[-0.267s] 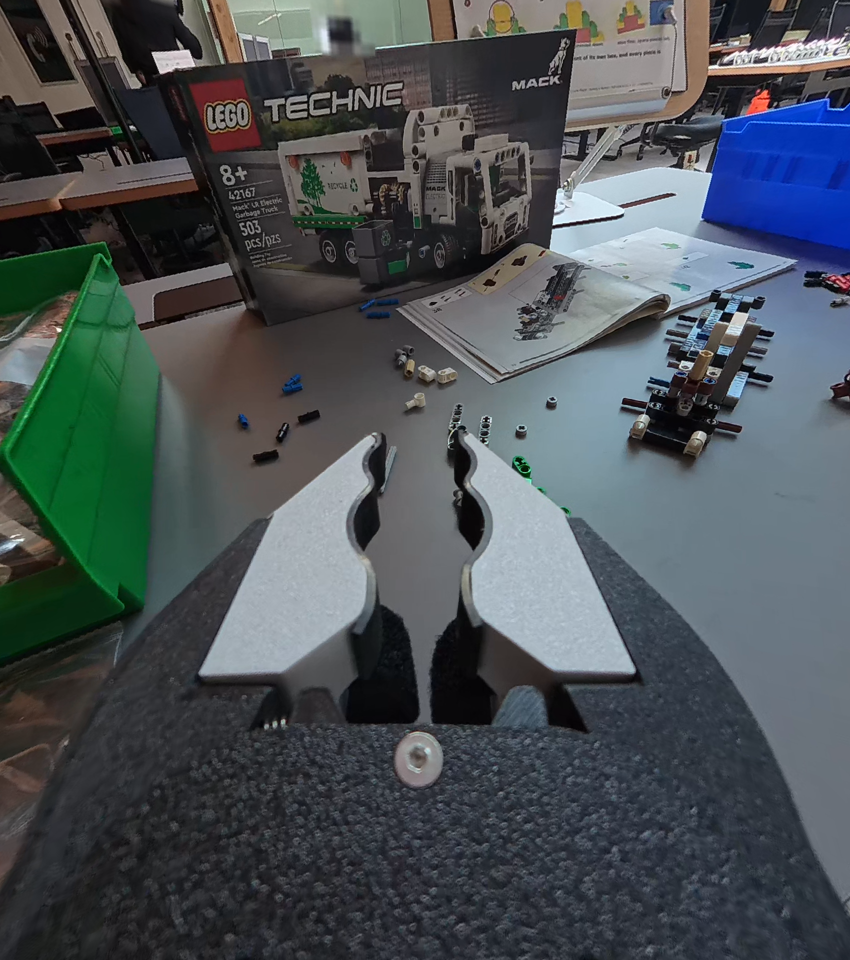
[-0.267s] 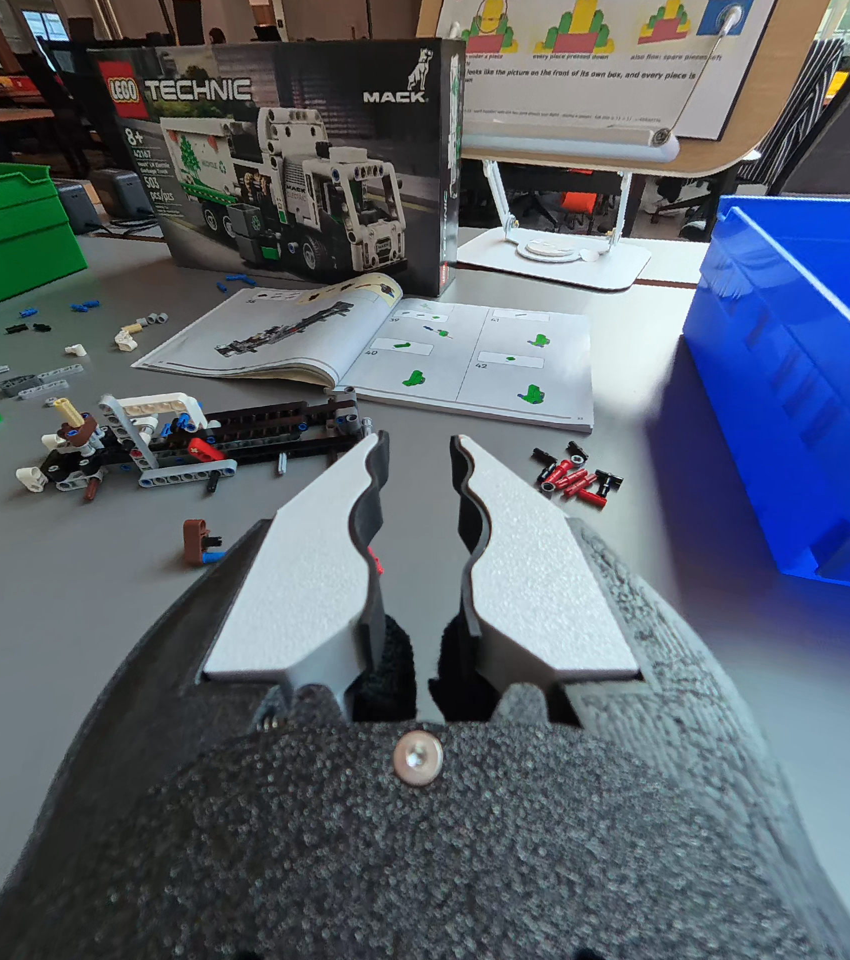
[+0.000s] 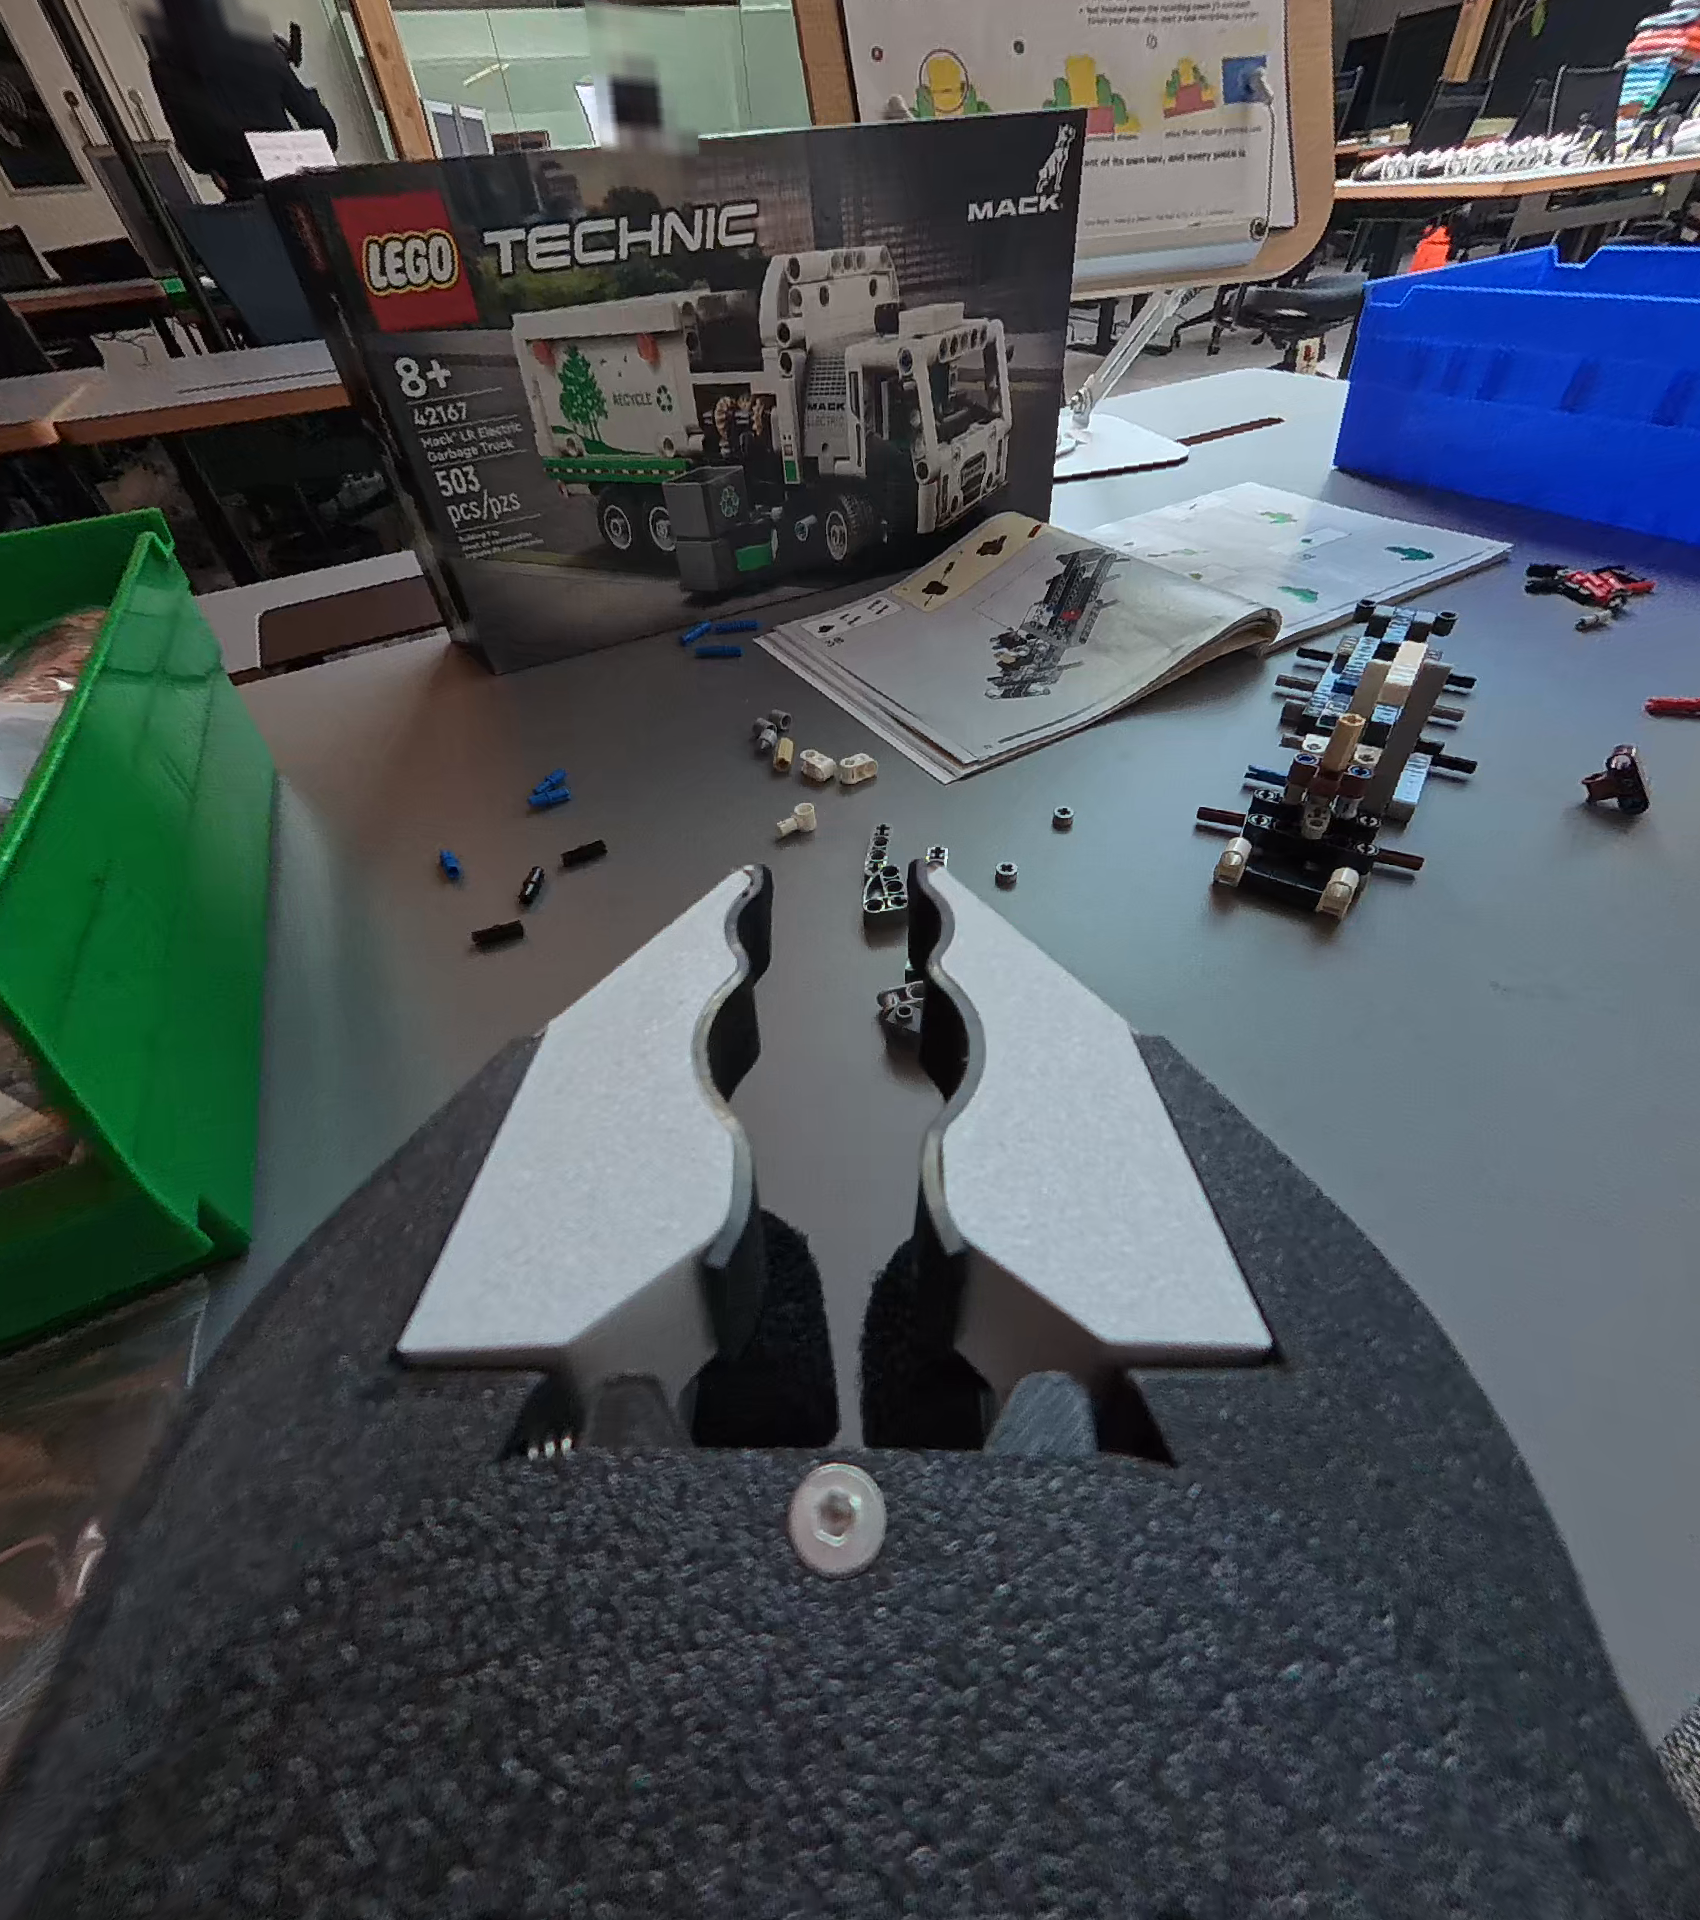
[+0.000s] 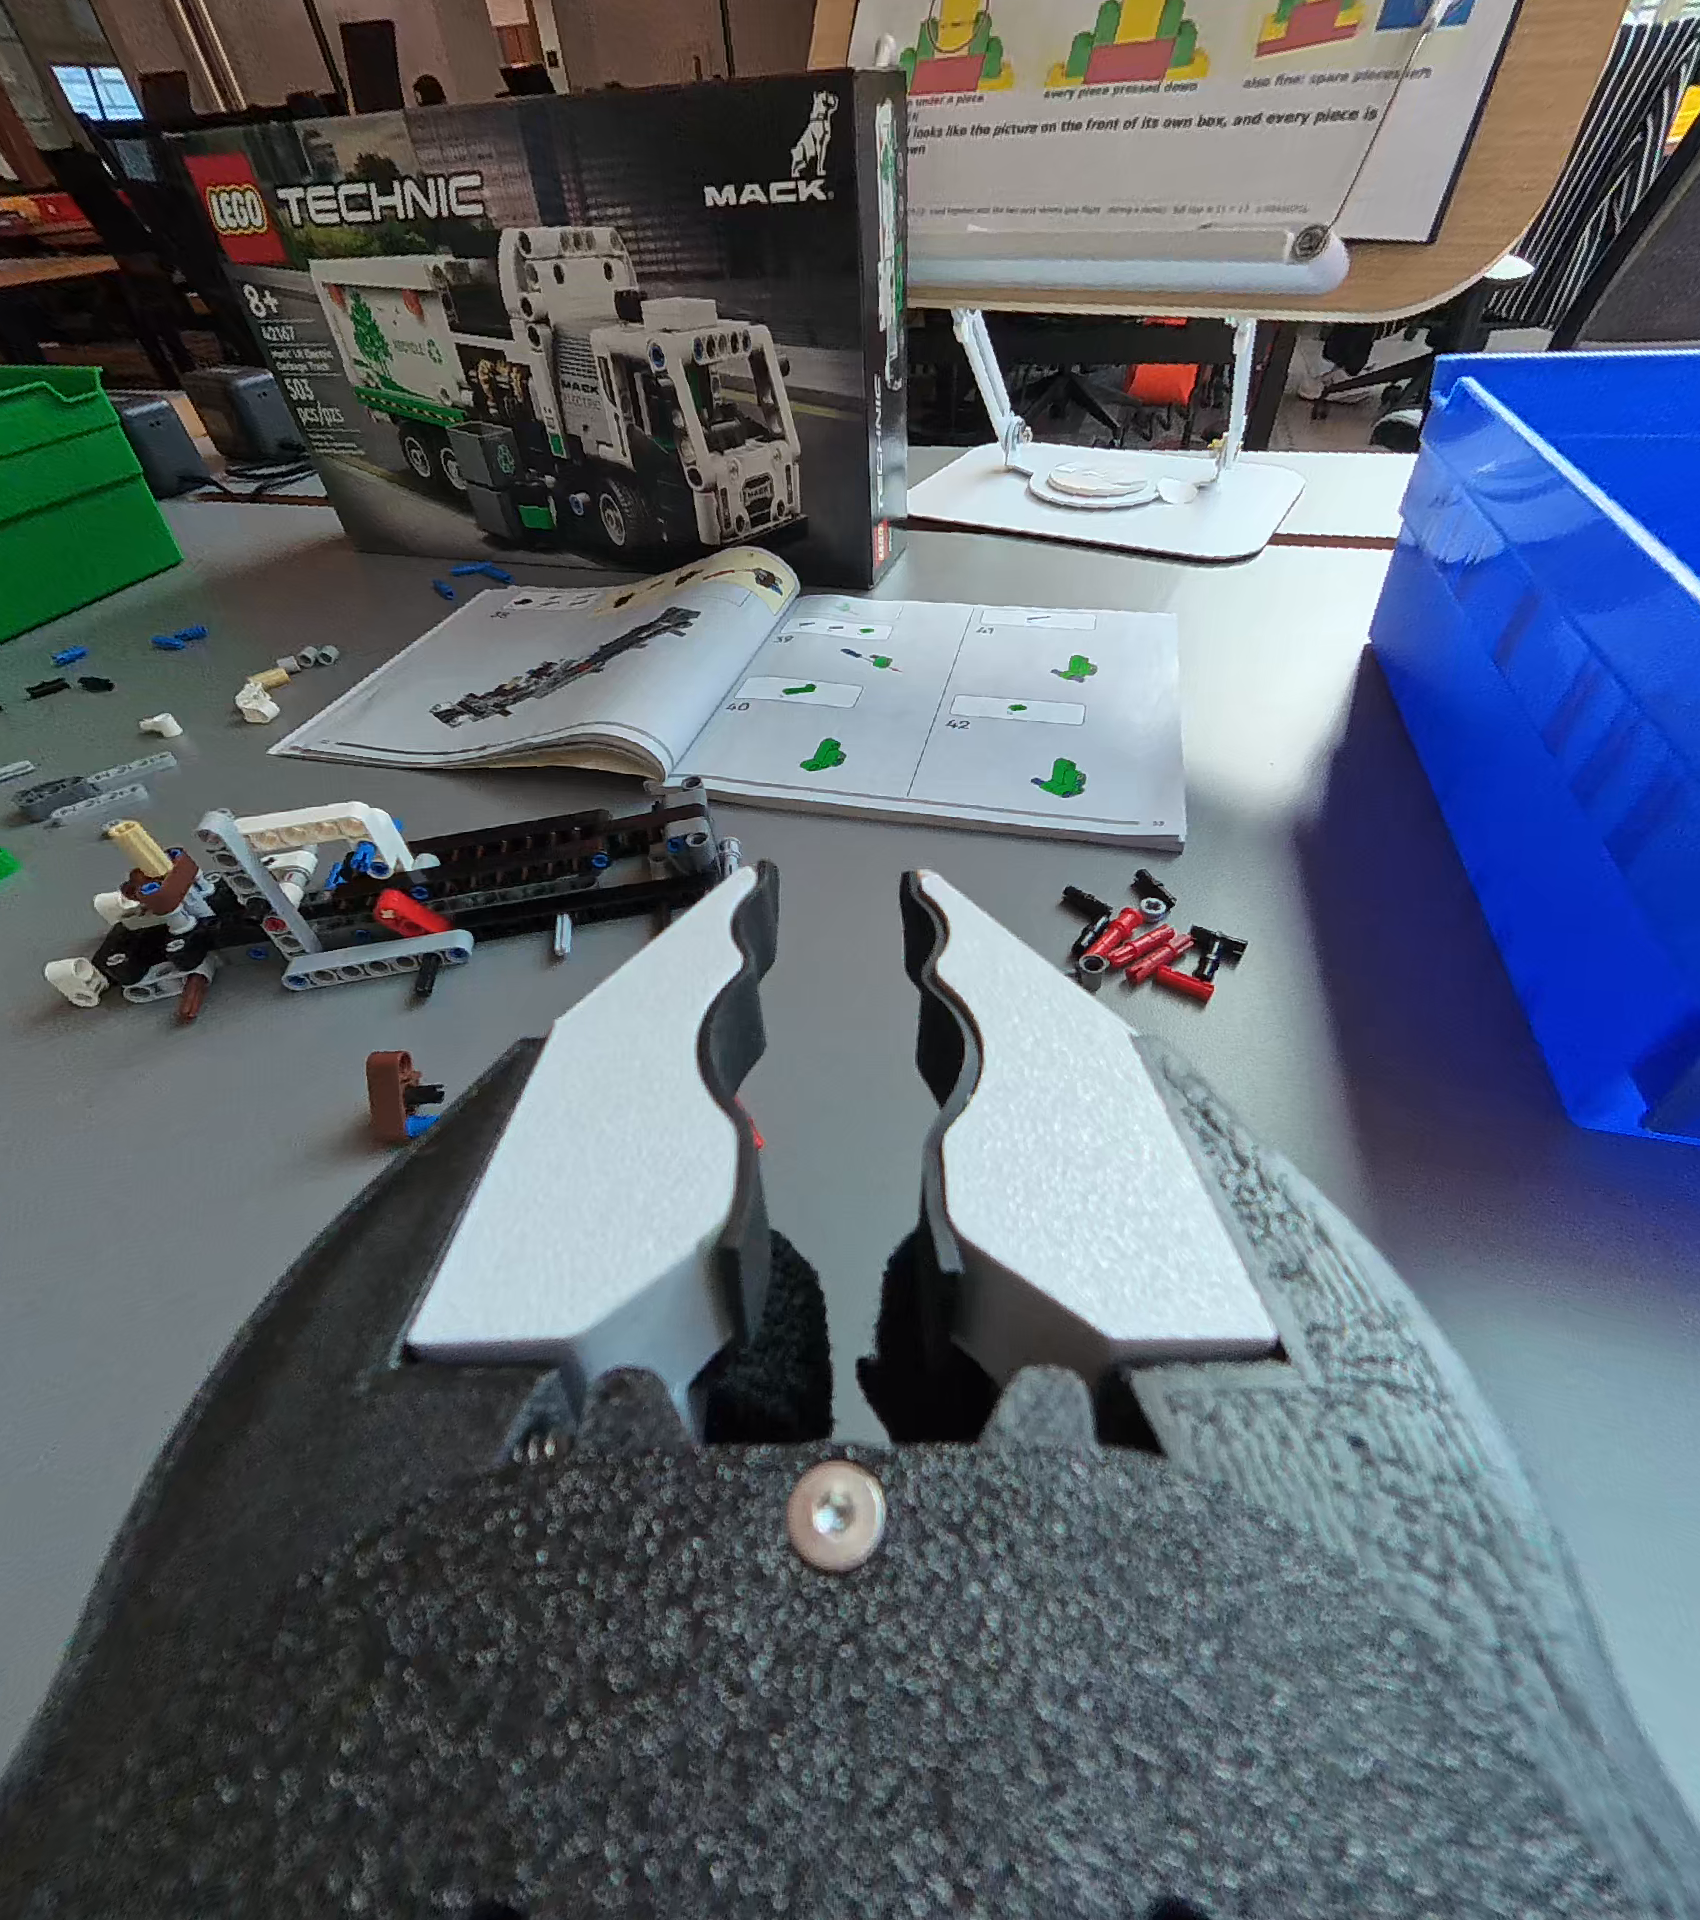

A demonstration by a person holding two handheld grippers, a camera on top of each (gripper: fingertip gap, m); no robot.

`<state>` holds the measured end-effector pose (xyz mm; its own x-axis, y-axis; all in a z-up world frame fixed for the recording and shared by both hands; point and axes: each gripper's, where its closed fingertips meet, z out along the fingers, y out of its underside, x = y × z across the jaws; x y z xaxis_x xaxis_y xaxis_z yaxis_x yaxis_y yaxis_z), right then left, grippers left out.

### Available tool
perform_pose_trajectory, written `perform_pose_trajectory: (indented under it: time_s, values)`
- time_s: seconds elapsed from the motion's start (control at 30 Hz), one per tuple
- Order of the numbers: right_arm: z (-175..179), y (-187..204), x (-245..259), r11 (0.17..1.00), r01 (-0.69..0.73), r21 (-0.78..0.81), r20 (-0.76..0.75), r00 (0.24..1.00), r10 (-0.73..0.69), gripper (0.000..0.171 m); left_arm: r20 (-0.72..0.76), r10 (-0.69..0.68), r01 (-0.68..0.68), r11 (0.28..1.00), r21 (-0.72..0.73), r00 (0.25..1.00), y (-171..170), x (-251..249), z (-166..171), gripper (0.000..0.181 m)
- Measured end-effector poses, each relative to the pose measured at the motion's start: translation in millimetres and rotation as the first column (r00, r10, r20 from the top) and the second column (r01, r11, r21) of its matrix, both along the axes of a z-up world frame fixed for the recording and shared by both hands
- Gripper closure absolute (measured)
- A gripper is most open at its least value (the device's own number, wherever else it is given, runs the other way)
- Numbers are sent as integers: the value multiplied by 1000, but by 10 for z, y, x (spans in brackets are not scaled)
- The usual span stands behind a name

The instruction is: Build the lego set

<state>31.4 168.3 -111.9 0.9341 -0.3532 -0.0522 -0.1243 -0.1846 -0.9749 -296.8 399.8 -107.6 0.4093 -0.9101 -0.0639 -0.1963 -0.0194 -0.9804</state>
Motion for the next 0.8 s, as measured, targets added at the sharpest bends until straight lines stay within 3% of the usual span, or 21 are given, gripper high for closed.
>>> perform_pose_trajectory:
  time_s: [0.03,0.8]
  values:
    - [3,-2,1,1000,4,-1,7,1000,-4,148,9,2,-2,1000,-4,1000,4,-8,9,157]
    - [-34,34,-68,999,-28,-27,8,1000,28,147,6,8,-8,1000,-15,1000,25,-3,-6,158]
